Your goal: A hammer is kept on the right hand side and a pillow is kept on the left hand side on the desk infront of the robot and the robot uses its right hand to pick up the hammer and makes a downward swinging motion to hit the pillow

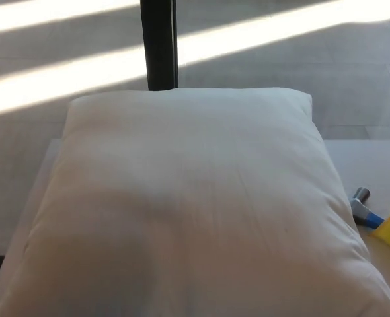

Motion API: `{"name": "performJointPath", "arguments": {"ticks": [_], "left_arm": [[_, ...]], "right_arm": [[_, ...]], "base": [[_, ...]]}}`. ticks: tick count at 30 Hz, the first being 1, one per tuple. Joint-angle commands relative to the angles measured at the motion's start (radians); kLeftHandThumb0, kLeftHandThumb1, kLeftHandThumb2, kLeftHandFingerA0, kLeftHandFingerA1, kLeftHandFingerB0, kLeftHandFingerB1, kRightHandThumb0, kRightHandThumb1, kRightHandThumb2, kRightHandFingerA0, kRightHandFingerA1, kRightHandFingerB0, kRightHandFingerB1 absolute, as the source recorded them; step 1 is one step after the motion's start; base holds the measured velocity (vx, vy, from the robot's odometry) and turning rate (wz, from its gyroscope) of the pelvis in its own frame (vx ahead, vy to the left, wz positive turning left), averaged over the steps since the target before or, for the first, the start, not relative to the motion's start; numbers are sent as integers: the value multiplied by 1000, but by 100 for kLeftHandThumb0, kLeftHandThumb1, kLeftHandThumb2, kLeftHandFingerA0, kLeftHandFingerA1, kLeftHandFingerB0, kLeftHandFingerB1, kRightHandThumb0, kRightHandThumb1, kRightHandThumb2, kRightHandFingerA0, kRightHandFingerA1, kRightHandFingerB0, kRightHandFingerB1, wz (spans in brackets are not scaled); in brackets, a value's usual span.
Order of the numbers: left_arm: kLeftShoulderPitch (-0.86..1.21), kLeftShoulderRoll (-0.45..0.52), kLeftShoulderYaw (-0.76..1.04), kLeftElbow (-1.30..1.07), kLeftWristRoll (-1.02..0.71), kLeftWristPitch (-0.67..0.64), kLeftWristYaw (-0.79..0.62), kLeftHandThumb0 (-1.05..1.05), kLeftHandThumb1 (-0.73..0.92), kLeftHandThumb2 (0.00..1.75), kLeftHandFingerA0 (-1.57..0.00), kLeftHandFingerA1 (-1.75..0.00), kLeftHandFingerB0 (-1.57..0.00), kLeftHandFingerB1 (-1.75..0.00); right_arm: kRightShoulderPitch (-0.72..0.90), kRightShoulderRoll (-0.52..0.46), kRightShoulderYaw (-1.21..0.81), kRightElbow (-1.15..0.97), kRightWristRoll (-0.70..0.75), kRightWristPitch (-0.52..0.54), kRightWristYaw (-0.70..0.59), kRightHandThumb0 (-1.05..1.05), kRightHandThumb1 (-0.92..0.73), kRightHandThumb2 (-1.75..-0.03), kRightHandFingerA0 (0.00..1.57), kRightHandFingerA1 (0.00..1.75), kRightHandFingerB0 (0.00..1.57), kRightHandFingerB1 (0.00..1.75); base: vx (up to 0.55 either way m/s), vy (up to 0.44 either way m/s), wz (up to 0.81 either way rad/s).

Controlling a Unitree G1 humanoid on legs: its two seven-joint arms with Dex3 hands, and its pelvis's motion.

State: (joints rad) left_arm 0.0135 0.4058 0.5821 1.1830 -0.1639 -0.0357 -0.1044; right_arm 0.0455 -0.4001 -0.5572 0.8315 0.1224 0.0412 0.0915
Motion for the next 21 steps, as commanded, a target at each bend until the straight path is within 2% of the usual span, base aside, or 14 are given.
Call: {"name": "performJointPath", "arguments": {"ticks": [1, 2, 3, 4, 5, 8, 9, 10, 12, 13, 15, 16, 17, 21], "left_arm": [[-34, 52, 130, 70, -149, -2, -33, -48, 58, 57, -70, -64, -70, -62], [-36, 51, 137, 70, -151, -2, -35, -46, 57, 57, -73, -66, -72, -62], [-35, 52, 133, 69, -142, -6, -42, -48, 58, 58, -77, -66, -71, -61], [-35, 51, 135, 73, -140, -11, -50, -48, 57, 57, -76, -66, -73, -62], [-37, 53, 120, 73, -122, -13, -43, -50, 58, 58, -75, -63, -72, -59], [-38, 51, 122, 73, -124, -16, -52, -50, 59, 58, -74, -61, -70, -57], [-35, 51, 114, 73, -113, -22, -39, -52, 58, 58, -78, -60, -74, -58], [-35, 51, 115, 75, -114, -23, -37, -50, 58, 58, -77, -60, -72, -57], [-37, 52, 121, 79, -124, -22, -45, -49, 59, 58, -76, -60, -71, -58], [-38, 53, 121, 78, -127, -21, -46, -50, 59, 58, -75, -59, -73, -58], [-41, 53, 121, 80, -132, -23, -53, -51, 58, 57, -67, -58, -67, -57], [-41, 53, 121, 81, -135, -23, -56, -51, 58, 57, -67, -58, -67, -57], [-43, 54, 123, 83, -139, -18, -55, -50, 58, 57, -71, -58, -68, -56], [-45, 56, 111, 83, -135, -15, -51, -50, 59, 58, -73, -59, -67, -56]], "right_arm": [[-52, -46, -232, 23, 220, 191, -129, -47, -49, -88, 38, 66, 31, 54], [-67, -51, -256, 25, 218, 227, -188, -48, -53, -93, 69, 108, 58, 71], [-71, -47, -293, 23, 246, 221, -184, -45, -69, -59, 29, 105, 46, 57], [-73, -62, -316, 39, 255, 234, -174, -53, -58, -84, 16, 63, 26, 52], [-97, -86, -357, 52, 274, 249, -202, -49, -74, -63, 7, 31, 16, 33], [-140, -121, -398, 50, 280, 239, -206, -54, -69, -72, 3, 19, 3, 21], [-146, -124, -392, 20, 272, 230, -180, -74, -52, -82, 0, 14, 0, 9], [-164, -127, -397, 6, 271, 226, -186, -61, -70, -77, 4, 31, 6, 19], [-227, -151, -408, -1, 267, 254, -240, -57, -76, -63, 18, 41, 0, 14], [-257, -169, -412, -2, 271, 267, -243, -68, -53, -87, 0, 23, 0, 15], [-319, -210, -402, 31, 265, 254, -233, -81, -56, -84, 0, 8, 0, 0], [-345, -228, -397, 45, 264, 249, -229, -81, -56, -84, 0, 8, 0, 0], [-388, -223, -422, 22, 293, 237, -257, -48, -64, -75, 0, 6, 0, 11], [-498, -218, -438, -48, 318, 240, -306, -54, -63, -76, 0, 4, 0, 15]], "base": [[0, 0, 0], [0, 0, 0], [0, 0, 0], [0, 0, 0], [0, 0, 0], [0, 0, 0], [0, 0, 0], [0, 0, 0], [0, 0, 0], [0, 0, 0], [0, 0, 0], [0, 0, 0], [0, 0, 0], [0, 0, 0]]}}
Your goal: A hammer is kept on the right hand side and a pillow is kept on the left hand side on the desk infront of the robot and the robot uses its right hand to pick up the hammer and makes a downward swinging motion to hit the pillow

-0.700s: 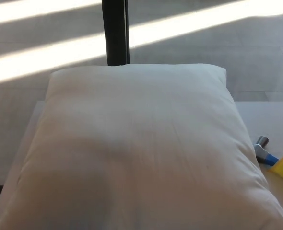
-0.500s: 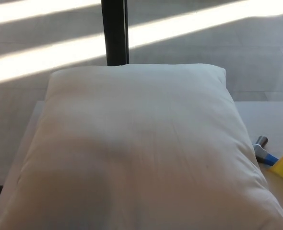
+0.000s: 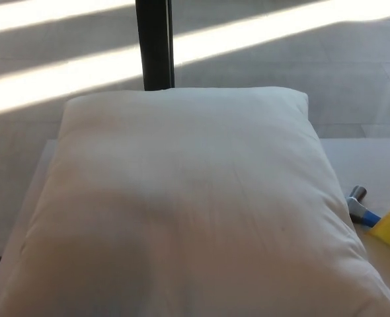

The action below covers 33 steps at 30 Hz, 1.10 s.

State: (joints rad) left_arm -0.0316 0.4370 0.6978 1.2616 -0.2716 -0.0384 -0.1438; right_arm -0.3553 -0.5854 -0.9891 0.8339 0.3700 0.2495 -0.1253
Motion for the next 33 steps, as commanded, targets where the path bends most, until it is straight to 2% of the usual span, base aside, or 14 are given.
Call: {"name": "performJointPath", "arguments": {"ticks": [1, 3, 7, 9, 10, 12, 13, 14, 15, 16, 17, 18, 25, 33], "left_arm": [[1, 25, -8, 5, -29, -13, -11, -50, 59, 58, -73, -59, -67, -56], [1, 23, -6, 3, -38, -17, -17, -51, 58, 58, -69, -59, -62, -55], [-1, 23, -12, 8, -41, -23, -24, -52, 58, 57, -70, -59, -67, -57], [-9, 23, -3, 15, -52, -14, -16, -49, 58, 57, -73, -61, -69, -58], [-5, 23, -7, 7, -51, -14, -22, -49, 59, 58, -71, -61, -66, -57], [-4, 23, -8, 6, -51, -15, -23, -49, 59, 58, -71, -61, -66, -57], [-4, 21, -19, 0, -41, -18, -8, -49, 59, 58, -73, -63, -69, -59], [-3, 21, -18, 1, -42, -20, -9, -49, 59, 58, -73, -63, -69, -60], [-2, 20, -14, 4, -47, -25, -12, -49, 58, 57, -74, -64, -71, -60], [-1, 22, -16, 7, -44, -28, -16, -50, 58, 57, -75, -62, -70, -58], [1, 24, -23, 6, -39, -28, -21, -50, 60, 58, -74, -63, -70, -59], [2, 25, -22, 7, -40, -26, -23, -50, 59, 58, -73, -61, -71, -59], [-2, 24, -32, 7, -31, -28, 5, -50, 58, 58, -80, -65, -73, -60], [6, 25, -37, 5, -33, -33, -12, -50, 59, 58, -73, -64, -72, -61]], "right_arm": [[-120, -32, 17, -77, 65, 39, -78, -54, -63, -76, 0, 4, 0, 15], [-124, -21, 103, -148, 29, 31, -9, -82, -59, -87, 0, 6, 0, 0], [-71, -26, 307, -275, -59, -8, 99, -93, -69, -98, 0, 11, 0, 0], [-27, -36, 419, -351, -125, -59, 138, -93, -65, -100, 0, 18, 11, 6], [4, -41, 485, -450, -141, -5, 159, -96, -58, -102, 0, 28, 6, 36], [13, -45, 500, -469, -134, 5, 155, -96, -58, -102, 0, 28, 6, 36], [47, -46, 564, -545, -172, 7, 162, -96, -56, -100, 0, 34, 4, 46], [66, -52, 598, -586, -190, 8, 169, -98, -73, -64, 0, 27, 2, 50], [91, -72, 651, -613, -234, -24, 186, -92, -57, -103, 0, 24, 0, 20], [98, -77, 669, -635, -236, -10, 194, -90, -72, -62, 0, 9, 0, 33], [110, -90, 701, -654, -252, -9, 206, -96, -61, -99, 0, 13, 13, 8], [116, -109, 741, -652, -287, -22, 215, -104, -64, -101, 0, 5, 10, 0], [85, -202, 975, -554, -463, -72, 246, -96, -60, -99, 0, 10, 1, 3], [66, -205, 1118, -471, -530, -106, 242, -97, -59, -95, 0, 5, 14, 7]], "base": [[0, 0, 0], [0, 0, 0], [0, 0, 0], [0, 0, 0], [0, 0, 0], [0, 0, 0], [0, 0, 0], [0, 0, 0], [0, 0, 0], [0, 0, 0], [0, 0, 0], [0, 0, 0], [0, 0, 0], [0, 0, 0]]}}
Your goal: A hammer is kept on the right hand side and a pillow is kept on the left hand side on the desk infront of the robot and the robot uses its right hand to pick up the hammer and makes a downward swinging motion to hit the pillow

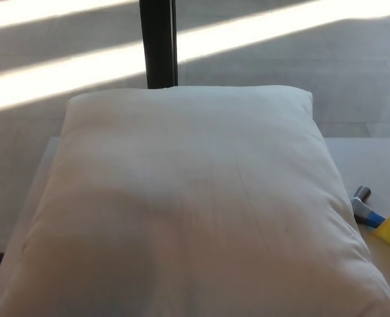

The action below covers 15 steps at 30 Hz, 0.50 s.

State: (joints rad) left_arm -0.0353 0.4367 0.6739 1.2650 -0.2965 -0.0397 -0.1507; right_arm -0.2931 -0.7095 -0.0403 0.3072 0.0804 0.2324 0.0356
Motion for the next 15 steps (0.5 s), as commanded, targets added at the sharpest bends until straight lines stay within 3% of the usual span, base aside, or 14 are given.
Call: {"name": "performJointPath", "arguments": {"ticks": [1, 7, 10, 11, 12, 13, 15], "left_arm": [[9, 27, -15, 3, -6, -31, -3, -50, 59, 58, -75, -63, -74, -61], [5, 26, -22, 4, -9, -31, 2, -50, 58, 58, -76, -61, -78, -62], [6, 26, -22, 1, -13, -31, -1, -50, 58, 58, -74, -63, -75, -60], [6, 27, -24, 0, -12, -31, 0, -50, 59, 58, -73, -63, -74, -60], [7, 27, -27, -3, -10, -30, 1, -50, 59, 58, -73, -63, -74, -60], [9, 27, -26, 0, -12, -33, -8, -50, 60, 58, -71, -61, -73, -60], [3, 27, -28, 1, -12, -29, 3, -50, 59, 58, -74, -62, -72, -59]], "right_arm": [[3, -79, 180, 65, -245, -96, 78, -92, -56, -94, 0, 9, 12, 12], [-4, -71, 225, 128, -269, -163, 48, -94, -57, -90, 0, 3, 10, 12], [-19, -71, 264, 153, -301, -184, 48, -89, -56, -91, 0, 10, 5, 15], [-22, -69, 267, 160, -303, -193, 47, -82, -56, -81, 0, 13, 8, 20], [-24, -66, 270, 166, -304, -202, 47, -82, -56, -81, 0, 13, 8, 20], [-32, -68, 289, 177, -317, -229, 61, -94, -58, -95, 0, 10, 8, 14], [-47, -63, 314, 184, -347, -233, 55, -80, -53, -94, 0, 21, 5, 29]], "base": [[0, 0, 0], [0, 0, 0], [0, 0, 0], [0, 0, 0], [0, 0, 0], [0, 0, 0], [0, 0, 0]]}}
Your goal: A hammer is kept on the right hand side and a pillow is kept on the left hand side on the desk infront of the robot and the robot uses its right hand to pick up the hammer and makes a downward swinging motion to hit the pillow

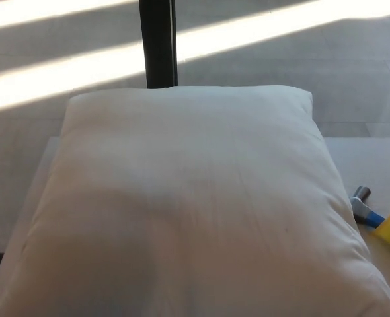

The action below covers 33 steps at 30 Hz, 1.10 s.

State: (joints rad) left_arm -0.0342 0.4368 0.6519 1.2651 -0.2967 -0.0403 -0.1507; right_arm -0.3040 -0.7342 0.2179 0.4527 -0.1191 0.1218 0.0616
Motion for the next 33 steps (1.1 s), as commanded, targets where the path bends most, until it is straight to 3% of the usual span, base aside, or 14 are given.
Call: {"name": "performJointPath", "arguments": {"ticks": [1, 2, 3, 9, 12, 22, 23, 24, 25, 26, 28, 29, 30, 33], "left_arm": [[4, 28, -18, 3, 2, -40, 7, -50, 60, 58, -76, -62, -73, -60], [2, 28, -21, 7, 6, -40, 16, -50, 59, 58, -78, -62, -74, -59], [3, 28, -22, 9, 5, -42, 17, -52, 58, 57, -77, -62, -72, -58], [1, 25, -27, 12, 2, -40, 17, -50, 59, 58, -75, -63, -73, -60], [3, 25, -31, 15, 1, -42, 12, -51, 59, 58, -74, -61, -75, -60], [1, 26, -43, 10, -4, -42, 16, -52, 60, 58, -75, -64, -76, -62], [-5, 25, -33, 12, -15, -36, 24, -50, 58, 58, -77, -62, -76, -61], [-6, 25, -35, 16, -13, -40, 22, -50, 59, 58, -76, -61, -77, -61], [0, 27, -51, 18, 4, -52, 16, -52, 60, 58, -75, -59, -76, -60], [-2, 26, -52, 16, 4, -50, 18, -52, 60, 58, -79, -63, -75, -61], [-2, 24, -54, 11, 1, -51, 22, -52, 60, 58, -80, -63, -75, -61], [-2, 25, -51, 13, -3, -47, 19, -51, 59, 58, -78, -61, -74, -60], [-2, 23, -47, 12, -9, -49, 18, -53, 58, 58, -78, -63, -78, -62], [1, 25, -50, 14, -7, -51, 7, -53, 60, 58, -78, -61, -76, -60]], "right_arm": [[-46, -37, 68, 46, -163, -118, 24, -77, -67, -60, 0, 22, 13, 24], [-58, -30, 83, 53, -181, -103, 23, -75, -67, -61, 0, 22, 14, 25], [-74, -23, 99, 70, -195, -91, 24, -77, -52, -90, 0, 20, 12, 34], [-175, -1, 188, 220, -271, -92, 22, -76, -50, -84, 0, 16, 13, 34], [-201, 6, 211, 259, -290, -93, 8, -69, -47, -86, 0, 24, 11, 37], [-314, 65, 256, 417, -345, -124, -6, -77, -50, -83, 5, 39, 16, 41], [-324, 82, 267, 439, -360, -124, -8, -72, -63, -59, 5, 41, 21, 29], [-323, 90, 267, 441, -362, -124, -2, -78, -50, -87, 3, 36, 14, 42], [-327, 102, 278, 449, -379, -113, -3, -75, -50, -85, 5, 43, 12, 40], [-329, 108, 282, 452, -386, -113, 0, -71, -62, -60, 6, 38, 20, 28], [-324, 115, 290, 445, -397, -119, 13, -72, -63, -59, 3, 42, 18, 28], [-312, 115, 295, 415, -404, -117, 25, -75, -49, -88, 1, 36, 14, 39], [-299, 114, 308, 390, -417, -128, 31, -73, -64, -59, 2, 42, 17, 28], [-286, 124, 327, 365, -436, -138, 34, -74, -63, -60, 3, 37, 18, 27]], "base": [[0, 0, 0], [0, 0, 0], [0, 0, 0], [0, 0, 0], [0, 0, 0], [0, 0, 0], [0, 0, 0], [0, 0, 0], [0, 0, 0], [0, 0, 0], [0, 0, 0], [0, 0, 0], [0, 0, 0], [0, 0, 0]]}}
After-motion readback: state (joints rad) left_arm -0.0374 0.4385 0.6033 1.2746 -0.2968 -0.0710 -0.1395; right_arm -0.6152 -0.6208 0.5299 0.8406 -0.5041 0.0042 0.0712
